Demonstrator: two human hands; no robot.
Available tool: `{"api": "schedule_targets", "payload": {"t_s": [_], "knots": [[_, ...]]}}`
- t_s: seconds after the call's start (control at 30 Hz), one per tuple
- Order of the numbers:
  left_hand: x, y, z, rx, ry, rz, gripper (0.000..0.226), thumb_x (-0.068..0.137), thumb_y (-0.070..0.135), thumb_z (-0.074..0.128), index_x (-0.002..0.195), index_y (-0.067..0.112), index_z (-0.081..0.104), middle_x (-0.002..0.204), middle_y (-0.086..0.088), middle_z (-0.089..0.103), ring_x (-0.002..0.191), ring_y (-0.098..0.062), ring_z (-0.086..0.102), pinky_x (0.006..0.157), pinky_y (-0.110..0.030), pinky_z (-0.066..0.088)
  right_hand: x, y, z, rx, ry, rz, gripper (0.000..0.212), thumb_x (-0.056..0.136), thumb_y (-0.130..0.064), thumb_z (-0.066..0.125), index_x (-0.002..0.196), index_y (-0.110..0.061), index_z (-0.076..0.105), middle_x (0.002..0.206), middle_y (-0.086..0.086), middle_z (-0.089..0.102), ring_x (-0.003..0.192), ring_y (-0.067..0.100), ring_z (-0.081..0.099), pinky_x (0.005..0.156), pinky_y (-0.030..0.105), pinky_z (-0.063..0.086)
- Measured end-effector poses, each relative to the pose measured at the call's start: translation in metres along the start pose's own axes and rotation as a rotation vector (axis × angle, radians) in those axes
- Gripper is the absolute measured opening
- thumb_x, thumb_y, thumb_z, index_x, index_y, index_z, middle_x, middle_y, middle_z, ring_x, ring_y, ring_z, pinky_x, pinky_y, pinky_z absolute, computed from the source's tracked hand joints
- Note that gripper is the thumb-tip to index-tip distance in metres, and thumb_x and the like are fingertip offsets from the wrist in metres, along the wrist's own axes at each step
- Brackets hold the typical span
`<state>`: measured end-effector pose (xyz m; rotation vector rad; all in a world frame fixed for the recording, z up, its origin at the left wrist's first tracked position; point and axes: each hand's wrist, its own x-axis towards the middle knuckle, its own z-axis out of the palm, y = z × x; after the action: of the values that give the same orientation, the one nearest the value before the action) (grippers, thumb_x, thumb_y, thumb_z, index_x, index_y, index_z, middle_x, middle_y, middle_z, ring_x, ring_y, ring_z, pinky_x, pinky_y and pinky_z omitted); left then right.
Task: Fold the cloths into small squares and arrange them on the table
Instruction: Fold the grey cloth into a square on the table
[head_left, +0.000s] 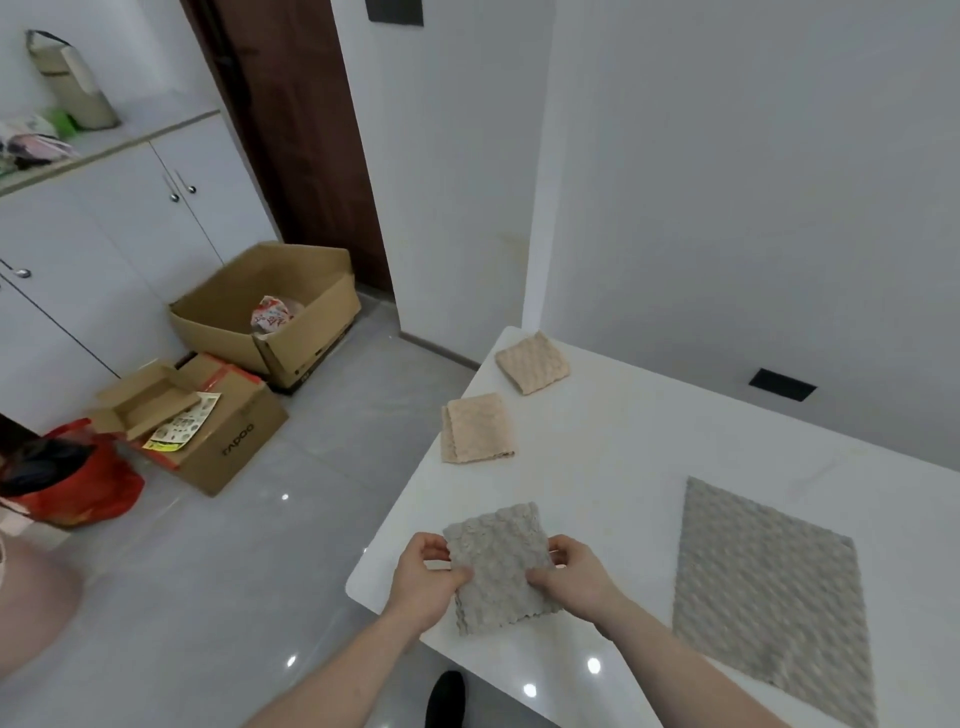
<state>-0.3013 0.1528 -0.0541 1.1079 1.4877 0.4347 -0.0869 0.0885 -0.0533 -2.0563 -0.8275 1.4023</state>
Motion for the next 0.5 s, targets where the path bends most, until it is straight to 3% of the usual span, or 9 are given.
{"api": "schedule_targets", "payload": {"t_s": [0.13,0.23,0.37,0.5], "knots": [[0.036,-0.007,-0.026,0.068,-0.017,-0.006,0.035,0.079,0.0,0.076,0.106,0.014,0.057,0.106,0.002,0.06,0.083,-0.004,0.062,0.054,-0.005,0.043,0.024,-0.021,0.037,-0.034,0.018,0.031,0.022,0.081,-0.018,0.068,0.103,-0.018,0.067,0.102,-0.002,0.069,0.09,0.013,0.068,0.061,0.021,0.053],[0.054,-0.01,-0.038,0.061,-0.013,-0.039,0.035,0.08,0.001,0.075,0.106,0.017,0.057,0.108,0.003,0.06,0.085,-0.006,0.063,0.055,-0.007,0.044,0.04,-0.03,0.06,-0.058,0.038,0.051,0.025,0.083,-0.017,0.065,0.108,-0.016,0.065,0.103,-0.003,0.068,0.089,0.012,0.066,0.061,0.02,0.053],[0.074,-0.009,-0.045,0.02,0.019,-0.049,0.035,0.08,0.0,0.073,0.103,0.02,0.057,0.108,0.003,0.06,0.09,-0.009,0.062,0.062,-0.015,0.046,0.058,-0.036,0.08,-0.114,0.048,0.044,0.028,0.085,-0.019,0.062,0.113,-0.017,0.062,0.1,-0.005,0.066,0.094,0.019,0.066,0.077,0.031,0.058],[0.091,-0.008,-0.051,0.011,0.036,-0.07,0.036,0.08,-0.002,0.071,0.097,0.026,0.055,0.106,0.006,0.059,0.086,-0.009,0.062,0.06,-0.015,0.045,0.071,-0.043,0.093,-0.131,0.019,0.039,0.038,0.087,-0.017,0.061,0.124,-0.015,0.058,0.1,-0.005,0.063,0.093,0.019,0.063,0.068,0.023,0.051]]}}
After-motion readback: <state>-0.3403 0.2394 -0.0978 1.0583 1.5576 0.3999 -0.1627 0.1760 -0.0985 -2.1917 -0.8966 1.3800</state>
